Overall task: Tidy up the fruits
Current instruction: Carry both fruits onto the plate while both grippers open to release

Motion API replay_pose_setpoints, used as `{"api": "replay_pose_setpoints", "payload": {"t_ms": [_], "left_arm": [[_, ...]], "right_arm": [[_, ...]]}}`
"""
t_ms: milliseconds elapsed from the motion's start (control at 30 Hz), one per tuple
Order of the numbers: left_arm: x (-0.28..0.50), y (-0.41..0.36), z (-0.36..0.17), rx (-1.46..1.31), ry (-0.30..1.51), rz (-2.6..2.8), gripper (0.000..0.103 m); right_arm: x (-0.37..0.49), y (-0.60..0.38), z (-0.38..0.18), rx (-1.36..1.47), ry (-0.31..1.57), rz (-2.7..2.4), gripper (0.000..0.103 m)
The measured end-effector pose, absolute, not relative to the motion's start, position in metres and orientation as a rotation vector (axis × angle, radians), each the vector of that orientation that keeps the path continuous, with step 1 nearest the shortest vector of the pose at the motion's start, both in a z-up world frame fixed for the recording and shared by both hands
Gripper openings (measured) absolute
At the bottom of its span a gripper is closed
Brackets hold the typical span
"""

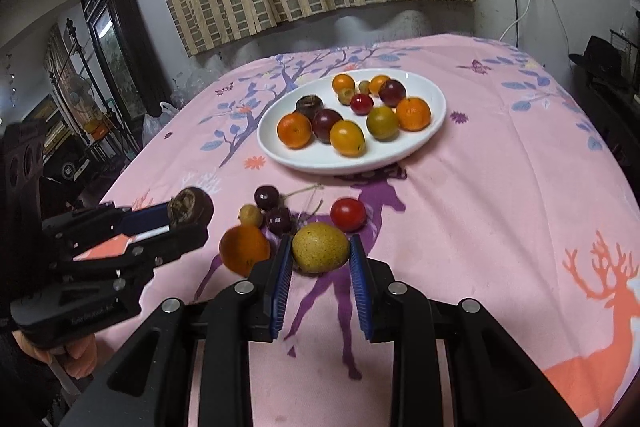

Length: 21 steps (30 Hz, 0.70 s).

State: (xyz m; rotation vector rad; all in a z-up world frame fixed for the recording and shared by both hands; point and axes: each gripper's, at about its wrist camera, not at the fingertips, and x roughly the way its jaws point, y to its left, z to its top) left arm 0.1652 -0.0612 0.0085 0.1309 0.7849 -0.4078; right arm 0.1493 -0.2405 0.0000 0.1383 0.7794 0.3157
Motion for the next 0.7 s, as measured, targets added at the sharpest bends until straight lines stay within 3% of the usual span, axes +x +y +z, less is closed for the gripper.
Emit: {"api": "replay_pose_setpoints", "payload": {"t_ms": [233,567,600,633,700], "left_arm": [[0.238,-0.069,0.019,0.09,0.802,-0.379,0.037],[0.323,-0.085,0.003,0.032,0.855,-0.32,0.037],[0.329,-0.087,0.0,0.028,0.866,-0.308,0.039],[0.332,-0.087,-0.001,0.023,0.876,-0.287,0.045],[0.333,-0.085,-0.001,-0.003,0.878,-0.269,0.056]], "right_arm": [[0.212,-0.233,0.012,0.101,0.757,0.293,0.029],[0.291,-0.242,-0.017,0.175,0.814,0.228,0.029],[0.294,-0.245,-0.019,0.191,0.805,0.215,0.038],[0.296,-0.247,-0.02,0.207,0.804,0.209,0.054],[0.295,-0.25,-0.022,0.226,0.803,0.2,0.054]]}}
